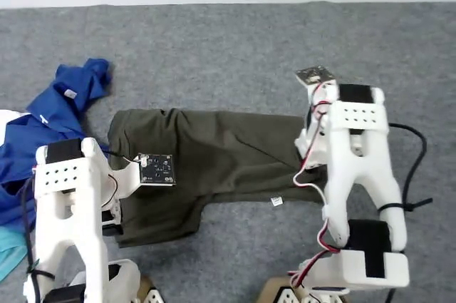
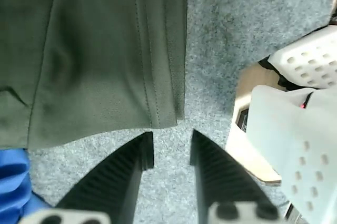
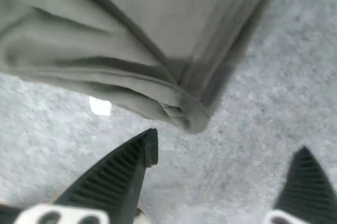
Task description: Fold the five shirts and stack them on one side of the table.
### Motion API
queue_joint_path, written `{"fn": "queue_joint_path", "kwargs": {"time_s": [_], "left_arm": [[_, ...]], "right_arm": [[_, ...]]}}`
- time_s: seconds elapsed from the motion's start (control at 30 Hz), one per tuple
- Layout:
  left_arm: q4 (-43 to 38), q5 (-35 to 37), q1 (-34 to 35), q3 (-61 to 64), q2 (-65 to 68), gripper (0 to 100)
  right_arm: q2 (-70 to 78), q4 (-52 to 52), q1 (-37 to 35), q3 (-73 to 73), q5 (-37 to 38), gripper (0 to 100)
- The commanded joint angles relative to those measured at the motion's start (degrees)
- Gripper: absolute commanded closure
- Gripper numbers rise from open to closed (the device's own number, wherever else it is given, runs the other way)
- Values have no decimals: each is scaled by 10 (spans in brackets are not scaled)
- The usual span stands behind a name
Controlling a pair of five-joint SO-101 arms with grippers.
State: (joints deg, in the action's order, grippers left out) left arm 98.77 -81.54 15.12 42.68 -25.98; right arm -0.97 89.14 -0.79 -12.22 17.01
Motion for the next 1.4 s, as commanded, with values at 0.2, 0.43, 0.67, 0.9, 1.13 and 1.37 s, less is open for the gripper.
{"fn": "queue_joint_path", "kwargs": {"time_s": [0.2,0.43,0.67,0.9,1.13,1.37], "left_arm": [[16,104,1,-20,-25,997],[16,244,-5,-101,-54,997],[-46,416,-17,-111,-167,997],[-112,520,-17,-30,-265,997],[-157,522,-16,62,-367,997],[-171,522,-17,128,-442,997]], "right_arm": [[-36,-10,-70,28,-85,980],[-30,-11,-68,55,-121,989],[-29,-163,-60,2,-121,989],[-29,-349,-58,-118,-120,990],[3,-415,-18,-155,-119,990],[98,-423,29,-104,-117,990]]}}
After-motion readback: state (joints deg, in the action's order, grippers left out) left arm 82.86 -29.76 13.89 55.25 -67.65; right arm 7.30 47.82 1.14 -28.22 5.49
